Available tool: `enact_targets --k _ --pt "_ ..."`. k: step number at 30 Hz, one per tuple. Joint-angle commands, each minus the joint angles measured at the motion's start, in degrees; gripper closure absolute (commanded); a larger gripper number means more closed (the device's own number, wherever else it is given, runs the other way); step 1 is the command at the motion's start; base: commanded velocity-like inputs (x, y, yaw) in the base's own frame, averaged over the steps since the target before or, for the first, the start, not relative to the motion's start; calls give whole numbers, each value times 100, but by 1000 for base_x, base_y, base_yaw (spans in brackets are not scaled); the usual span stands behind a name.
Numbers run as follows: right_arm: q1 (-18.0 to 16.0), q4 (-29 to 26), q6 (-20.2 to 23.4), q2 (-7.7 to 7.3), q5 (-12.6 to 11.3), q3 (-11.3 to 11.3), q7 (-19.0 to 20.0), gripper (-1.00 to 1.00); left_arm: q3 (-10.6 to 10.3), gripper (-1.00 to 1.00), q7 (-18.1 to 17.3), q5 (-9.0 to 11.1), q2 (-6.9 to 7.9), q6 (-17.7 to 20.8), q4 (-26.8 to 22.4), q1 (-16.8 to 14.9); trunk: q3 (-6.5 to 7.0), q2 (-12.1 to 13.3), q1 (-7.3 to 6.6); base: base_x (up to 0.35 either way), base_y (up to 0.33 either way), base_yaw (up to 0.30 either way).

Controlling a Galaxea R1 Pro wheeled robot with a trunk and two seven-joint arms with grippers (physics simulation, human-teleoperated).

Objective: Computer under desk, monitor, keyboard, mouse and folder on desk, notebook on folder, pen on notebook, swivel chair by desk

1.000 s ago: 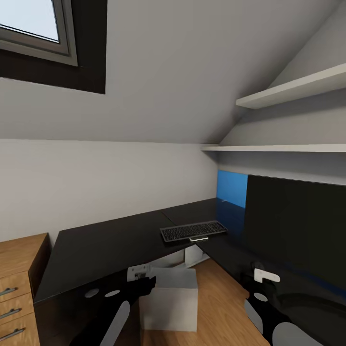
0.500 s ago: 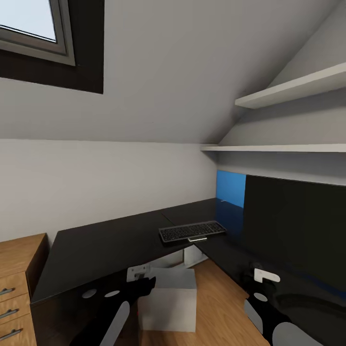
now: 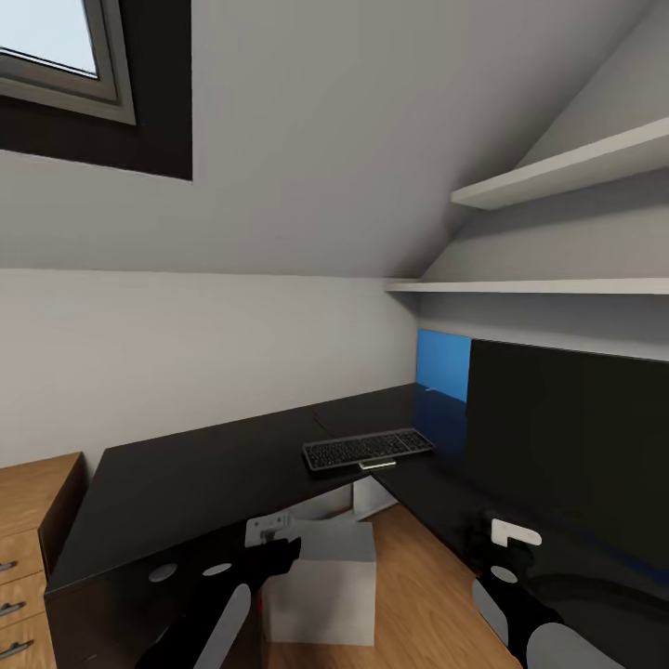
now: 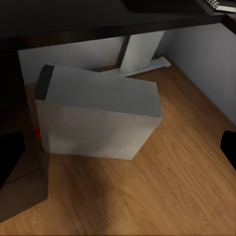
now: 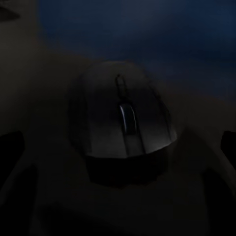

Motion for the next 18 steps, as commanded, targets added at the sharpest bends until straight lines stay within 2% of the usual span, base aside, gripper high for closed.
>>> enact_targets --k 1,8,18 --pt "-4 3 -37 0 -53 7 3 -100 -9 -100 54 60 1 14 -4 -4 -7 -4 0 5 -6 0" --pt "-4 3 -37 0 -53 7 3 -100 -6 -100 52 60 1 14 0 -4 -7 -4 0 5 -5 0" --pt "-4 4 -37 0 -53 7 3 -100 -6 -100 51 60 1 14 0 -4 -7 -4 0 70 -52 0"
